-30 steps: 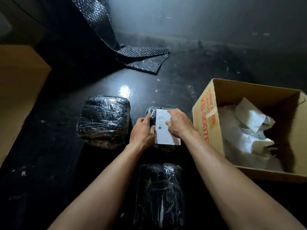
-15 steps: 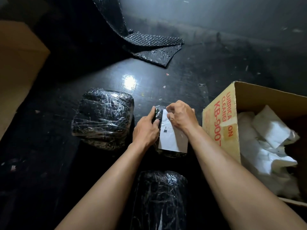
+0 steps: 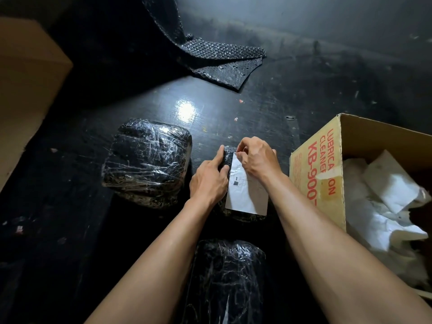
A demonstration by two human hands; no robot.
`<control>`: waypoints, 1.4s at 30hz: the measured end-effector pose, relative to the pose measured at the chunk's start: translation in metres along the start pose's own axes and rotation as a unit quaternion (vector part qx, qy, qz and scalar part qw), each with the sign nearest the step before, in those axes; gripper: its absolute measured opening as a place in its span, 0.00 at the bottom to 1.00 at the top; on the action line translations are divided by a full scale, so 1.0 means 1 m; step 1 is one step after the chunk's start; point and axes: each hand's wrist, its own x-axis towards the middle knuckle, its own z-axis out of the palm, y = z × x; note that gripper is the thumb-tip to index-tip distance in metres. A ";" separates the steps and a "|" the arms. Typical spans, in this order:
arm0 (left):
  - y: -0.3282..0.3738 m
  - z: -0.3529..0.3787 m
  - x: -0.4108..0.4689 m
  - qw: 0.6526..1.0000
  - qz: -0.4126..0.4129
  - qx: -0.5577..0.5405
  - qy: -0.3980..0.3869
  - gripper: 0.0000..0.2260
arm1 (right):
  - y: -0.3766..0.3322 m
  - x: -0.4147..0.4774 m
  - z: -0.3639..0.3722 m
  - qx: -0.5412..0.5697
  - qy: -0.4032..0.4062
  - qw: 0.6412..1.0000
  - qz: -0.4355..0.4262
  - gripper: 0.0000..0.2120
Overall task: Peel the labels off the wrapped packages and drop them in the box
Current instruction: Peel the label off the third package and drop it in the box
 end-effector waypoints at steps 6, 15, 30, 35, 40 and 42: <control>0.000 -0.001 0.002 1.000 -0.010 -0.016 -0.009 0.24 | 0.006 -0.005 0.005 -0.005 0.006 0.999 -0.036 0.03; 0.002 -0.002 -0.001 0.999 -0.025 -0.041 0.005 0.24 | 0.009 -0.015 0.006 -0.006 0.031 0.997 -0.075 0.04; -0.008 -0.004 -0.001 0.990 -0.039 -0.137 0.005 0.24 | 0.011 -0.017 -0.008 0.047 -0.008 0.998 -0.046 0.15; -0.009 -0.004 -0.001 0.988 -0.042 -0.149 0.011 0.25 | 0.013 -0.009 -0.010 0.011 -0.010 0.999 -0.040 0.08; -0.011 -0.004 0.002 0.989 -0.037 -0.139 -0.009 0.25 | 0.016 -0.010 -0.021 -0.041 -0.023 0.999 -0.015 0.13; -0.011 -0.004 0.003 0.989 -0.040 -0.140 -0.013 0.26 | 0.018 -0.010 -0.023 -0.032 -0.028 0.999 0.003 0.10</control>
